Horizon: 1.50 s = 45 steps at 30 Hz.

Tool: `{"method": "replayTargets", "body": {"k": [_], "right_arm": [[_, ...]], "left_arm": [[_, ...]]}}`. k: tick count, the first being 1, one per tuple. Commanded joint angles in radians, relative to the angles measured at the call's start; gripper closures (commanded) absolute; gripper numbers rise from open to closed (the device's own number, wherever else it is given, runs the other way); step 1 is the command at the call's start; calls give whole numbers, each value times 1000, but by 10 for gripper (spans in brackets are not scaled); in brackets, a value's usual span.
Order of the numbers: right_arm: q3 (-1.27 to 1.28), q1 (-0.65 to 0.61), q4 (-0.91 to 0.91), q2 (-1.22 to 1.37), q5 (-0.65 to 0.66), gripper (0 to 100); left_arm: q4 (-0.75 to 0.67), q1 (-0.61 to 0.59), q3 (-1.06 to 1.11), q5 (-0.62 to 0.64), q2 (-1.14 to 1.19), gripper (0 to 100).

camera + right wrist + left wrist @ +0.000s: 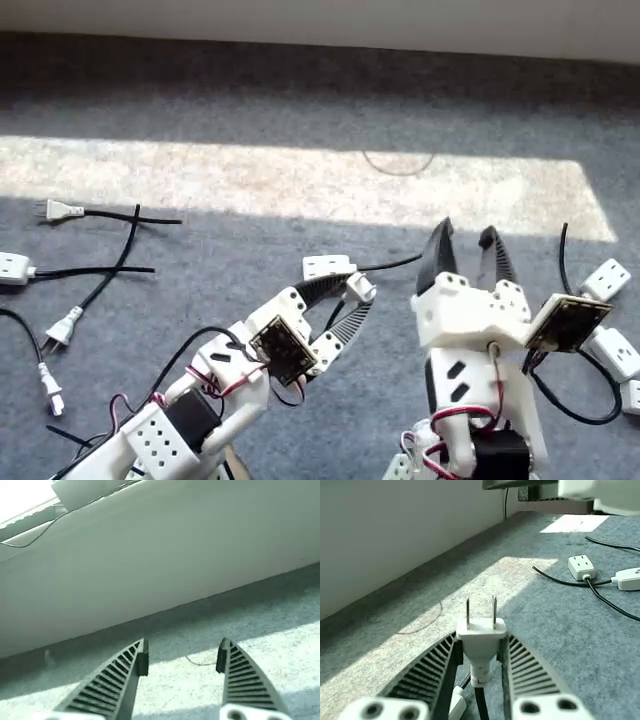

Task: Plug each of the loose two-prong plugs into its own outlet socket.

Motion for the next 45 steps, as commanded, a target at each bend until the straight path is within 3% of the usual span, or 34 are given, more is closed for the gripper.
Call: {"method": "replayTargets", "body": {"k": [1, 7, 10, 18, 24, 27, 35, 45], "right_arm": [[-127, -134, 116, -7, -3, 809], [-206, -171, 177, -7, -3, 997], [-214, -197, 199, -7, -3, 986], [-174, -452, 200, -5, 0, 988], [-30, -599, 205, -7, 203, 988], [82, -610, 194, -7, 245, 988], [255, -378, -33, -7, 245, 988], [527, -110, -490, -5, 252, 988]], "left_arm": [[-28, 16, 25, 9, 15, 994], [-29, 16, 25, 9, 16, 994], [-29, 38, 25, 8, 16, 994], [-26, 65, 25, 5, 16, 994], [-26, 64, 25, 3, 10, 994], [-25, 67, 25, 5, 7, 994], [-25, 64, 25, 6, 7, 994], [-25, 62, 16, 8, 5, 994]]}}
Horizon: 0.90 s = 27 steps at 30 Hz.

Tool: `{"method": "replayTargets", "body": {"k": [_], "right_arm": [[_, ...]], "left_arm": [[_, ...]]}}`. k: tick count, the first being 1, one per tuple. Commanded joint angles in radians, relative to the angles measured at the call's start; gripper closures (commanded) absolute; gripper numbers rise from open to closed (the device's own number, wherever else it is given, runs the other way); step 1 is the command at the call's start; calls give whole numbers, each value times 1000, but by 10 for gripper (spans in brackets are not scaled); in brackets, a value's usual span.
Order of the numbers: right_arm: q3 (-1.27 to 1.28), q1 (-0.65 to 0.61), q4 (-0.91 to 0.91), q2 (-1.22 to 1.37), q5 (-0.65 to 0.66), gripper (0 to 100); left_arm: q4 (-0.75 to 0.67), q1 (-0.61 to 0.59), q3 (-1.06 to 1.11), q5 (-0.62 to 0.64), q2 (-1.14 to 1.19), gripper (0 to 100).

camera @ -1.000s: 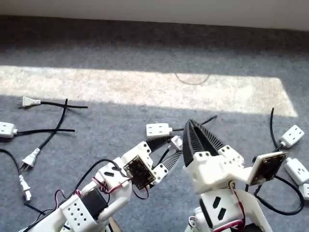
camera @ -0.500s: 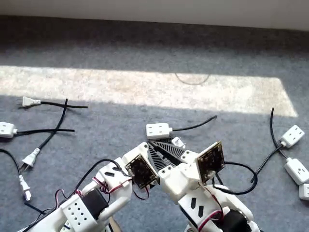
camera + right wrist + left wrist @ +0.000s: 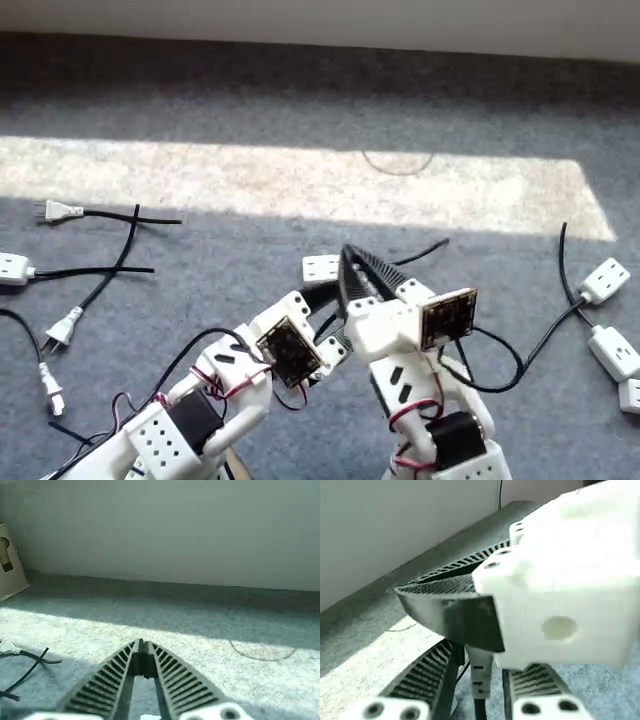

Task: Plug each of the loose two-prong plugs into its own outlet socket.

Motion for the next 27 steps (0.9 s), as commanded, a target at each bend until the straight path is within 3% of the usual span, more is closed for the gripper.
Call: {"method": "replayTargets", "body": {"k": [1, 5, 14, 19, 27], "right_arm": [[117, 116, -130, 2, 14, 988], [117, 197, -136, 4, 15, 988], [25, 199, -140, 2, 0, 988], [-166, 197, -97, 2, -178, 988], [-364, 15, 111, 4, -112, 988]], "left_arm": [[-20, 12, 13, 3, -10, 994], [-20, 12, 12, 3, -10, 994], [-23, 12, 21, 2, -10, 994], [-23, 12, 21, 2, -8, 994], [-20, 12, 21, 0, -5, 994]]}}
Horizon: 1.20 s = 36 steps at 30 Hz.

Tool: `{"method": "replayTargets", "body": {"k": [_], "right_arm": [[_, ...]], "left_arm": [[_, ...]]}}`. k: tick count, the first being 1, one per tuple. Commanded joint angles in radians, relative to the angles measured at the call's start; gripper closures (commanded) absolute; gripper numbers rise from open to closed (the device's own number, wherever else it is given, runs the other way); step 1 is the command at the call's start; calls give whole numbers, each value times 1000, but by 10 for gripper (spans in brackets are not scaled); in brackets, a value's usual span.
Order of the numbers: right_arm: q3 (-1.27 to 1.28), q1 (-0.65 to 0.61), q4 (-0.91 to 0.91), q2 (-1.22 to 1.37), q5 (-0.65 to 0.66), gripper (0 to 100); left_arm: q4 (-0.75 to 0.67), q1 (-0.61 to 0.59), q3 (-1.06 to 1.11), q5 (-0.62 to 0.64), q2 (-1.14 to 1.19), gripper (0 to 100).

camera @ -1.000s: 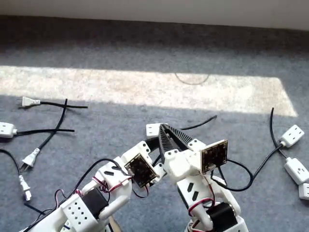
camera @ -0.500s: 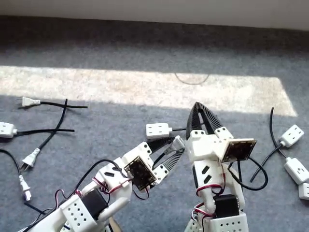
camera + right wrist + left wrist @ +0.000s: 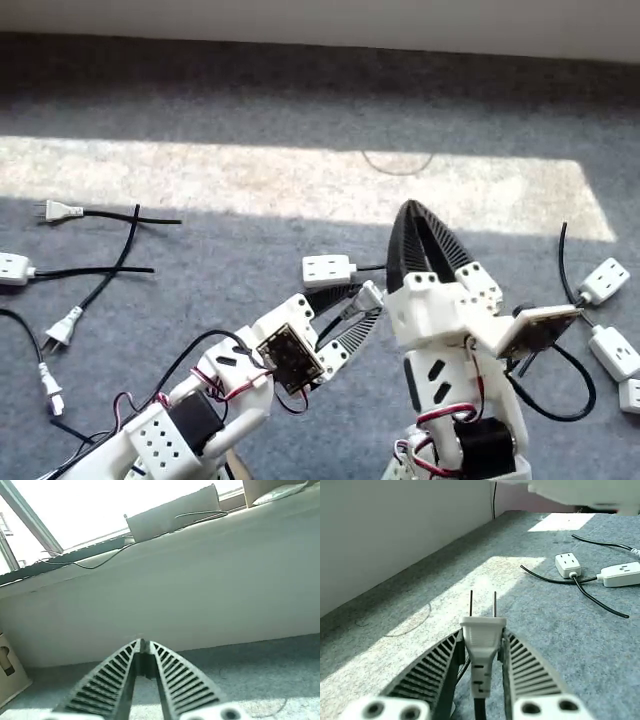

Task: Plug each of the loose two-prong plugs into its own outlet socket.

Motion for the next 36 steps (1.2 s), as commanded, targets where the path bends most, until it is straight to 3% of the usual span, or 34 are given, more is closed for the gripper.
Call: {"method": "replayTargets", "body": {"k": [1, 5, 8, 10, 21, 27, 31, 34, 36], "right_arm": [[-13, -70, 64, -1, 64, 988], [265, 7, 28, -1, 135, 988], [461, 120, -179, 7, 192, 988], [432, 176, -173, 27, 164, 991], [358, 168, -282, 48, 130, 991], [91, 65, -85, 15, 74, 991], [260, 22, -108, 15, 78, 991], [443, 62, -223, 19, 166, 991], [446, 101, -186, 38, 178, 991]], "left_arm": [[-18, 4, 21, 5, -5, 994], [-18, 4, 21, 5, -7, 994], [-18, -25, 16, 5, -8, 994], [-18, -50, 10, 6, -8, 994], [-18, -39, 7, 8, -8, 994], [-18, -33, 12, 8, -8, 994], [-18, 16, -27, 8, -8, 994], [-18, 38, -81, 8, -8, 994], [-18, 35, -133, 9, -8, 994]]}}
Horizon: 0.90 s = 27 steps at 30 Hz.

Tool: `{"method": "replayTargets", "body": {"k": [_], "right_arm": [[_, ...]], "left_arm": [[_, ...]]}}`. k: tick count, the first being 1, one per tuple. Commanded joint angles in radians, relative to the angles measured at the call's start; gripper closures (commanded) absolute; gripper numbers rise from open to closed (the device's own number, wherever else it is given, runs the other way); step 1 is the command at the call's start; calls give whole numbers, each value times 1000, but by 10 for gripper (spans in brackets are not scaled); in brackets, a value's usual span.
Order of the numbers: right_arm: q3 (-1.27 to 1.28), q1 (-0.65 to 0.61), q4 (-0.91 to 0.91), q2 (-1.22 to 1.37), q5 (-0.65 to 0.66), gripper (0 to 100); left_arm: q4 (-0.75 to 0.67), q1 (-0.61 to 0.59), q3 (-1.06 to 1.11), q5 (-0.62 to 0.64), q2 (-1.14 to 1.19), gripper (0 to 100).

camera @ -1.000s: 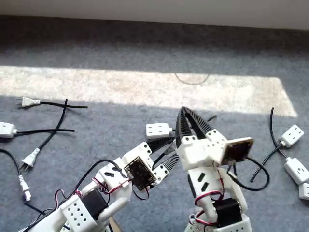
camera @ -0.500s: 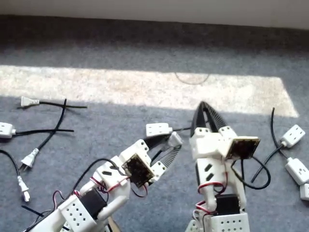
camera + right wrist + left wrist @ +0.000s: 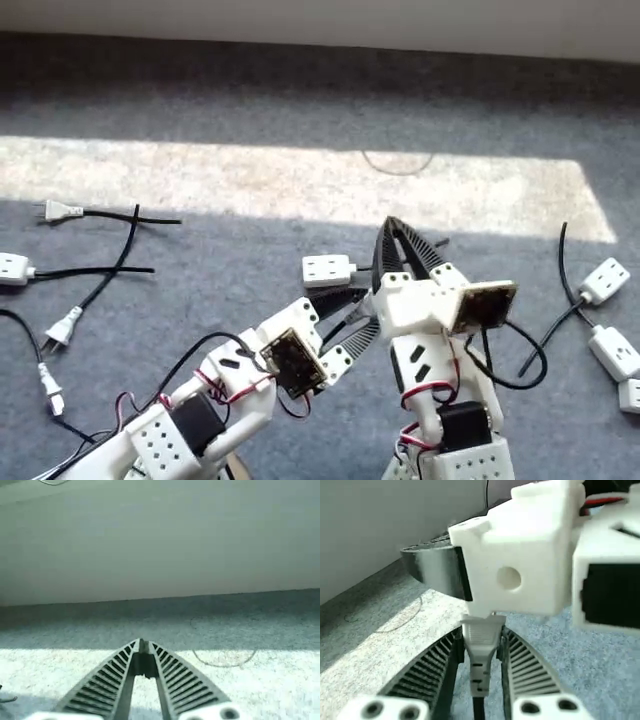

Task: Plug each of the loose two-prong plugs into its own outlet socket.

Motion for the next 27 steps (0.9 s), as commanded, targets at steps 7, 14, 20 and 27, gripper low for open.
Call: {"method": "replayTargets", "body": {"k": [7, 14, 20, 27], "right_arm": [[125, 67, -42, 128, 2, 991], [125, 71, -85, 200, 2, 991], [125, 162, -225, 312, 2, 991], [99, 292, -394, 575, 2, 989]], "left_arm": [[-18, 22, -337, 9, -10, 994], [-20, -8, -401, 8, -10, 994], [-18, -22, -472, 8, -10, 994], [83, -24, -544, 3, -10, 994]]}}
